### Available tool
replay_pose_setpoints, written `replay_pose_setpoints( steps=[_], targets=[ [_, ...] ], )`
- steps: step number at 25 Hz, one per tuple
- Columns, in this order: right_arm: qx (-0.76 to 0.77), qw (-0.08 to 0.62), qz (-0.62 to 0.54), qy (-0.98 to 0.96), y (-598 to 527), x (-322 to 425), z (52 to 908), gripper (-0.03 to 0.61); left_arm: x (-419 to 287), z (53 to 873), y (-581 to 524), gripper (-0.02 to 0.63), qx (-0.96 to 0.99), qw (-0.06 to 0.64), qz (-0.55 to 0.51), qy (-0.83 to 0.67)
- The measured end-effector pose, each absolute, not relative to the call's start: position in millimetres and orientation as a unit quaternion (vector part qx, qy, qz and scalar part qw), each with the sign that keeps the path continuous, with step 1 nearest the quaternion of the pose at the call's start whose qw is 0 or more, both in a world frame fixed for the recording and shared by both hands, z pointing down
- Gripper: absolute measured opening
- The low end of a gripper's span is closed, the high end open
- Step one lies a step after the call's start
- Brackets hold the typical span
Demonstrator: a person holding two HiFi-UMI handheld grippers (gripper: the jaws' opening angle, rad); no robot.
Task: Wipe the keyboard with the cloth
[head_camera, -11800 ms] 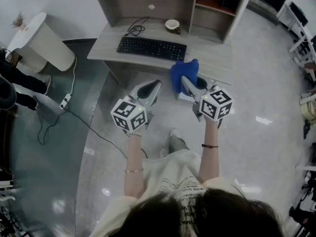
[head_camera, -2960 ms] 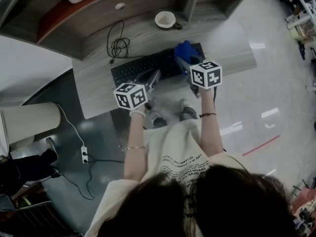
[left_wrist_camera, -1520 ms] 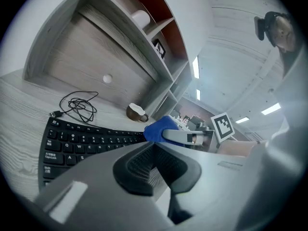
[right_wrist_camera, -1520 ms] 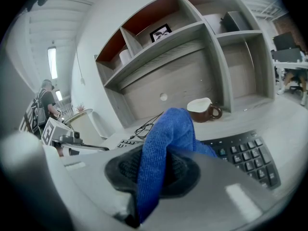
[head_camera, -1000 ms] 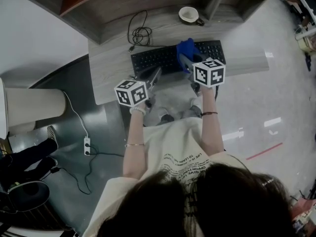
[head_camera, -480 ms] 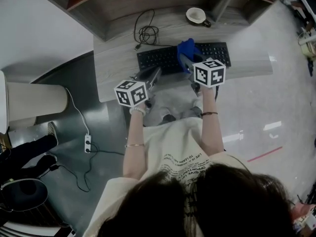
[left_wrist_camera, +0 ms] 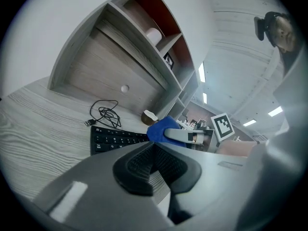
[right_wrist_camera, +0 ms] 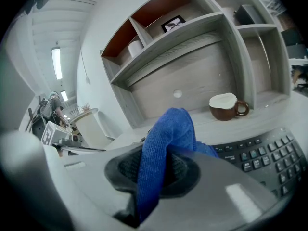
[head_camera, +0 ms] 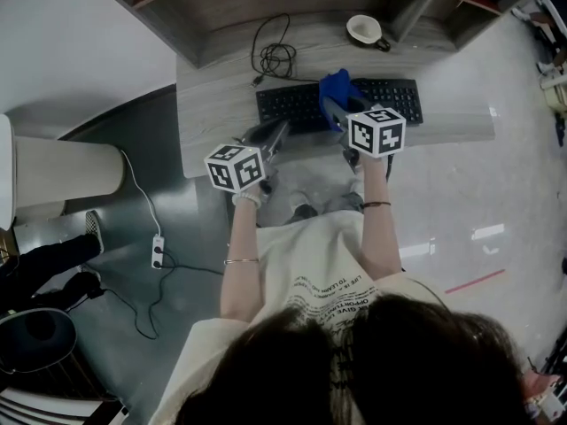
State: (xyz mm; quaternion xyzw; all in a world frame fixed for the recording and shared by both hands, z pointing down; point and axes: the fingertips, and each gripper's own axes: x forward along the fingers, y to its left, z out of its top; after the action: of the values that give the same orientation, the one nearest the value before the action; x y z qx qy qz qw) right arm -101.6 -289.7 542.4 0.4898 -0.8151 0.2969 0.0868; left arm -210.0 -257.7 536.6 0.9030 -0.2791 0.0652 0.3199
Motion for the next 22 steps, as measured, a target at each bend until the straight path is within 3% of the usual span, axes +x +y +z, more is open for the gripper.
replay_pose_setpoints(
  steps=[22],
  targets=[
    [0.46, 0.091, 0.295, -0.833, -299.2, -145.4, 544.2, 0.06, -247.8, 539.2, -261.2, -0.003, 0.893, 0.321, 0.058, -0.309]
  ],
)
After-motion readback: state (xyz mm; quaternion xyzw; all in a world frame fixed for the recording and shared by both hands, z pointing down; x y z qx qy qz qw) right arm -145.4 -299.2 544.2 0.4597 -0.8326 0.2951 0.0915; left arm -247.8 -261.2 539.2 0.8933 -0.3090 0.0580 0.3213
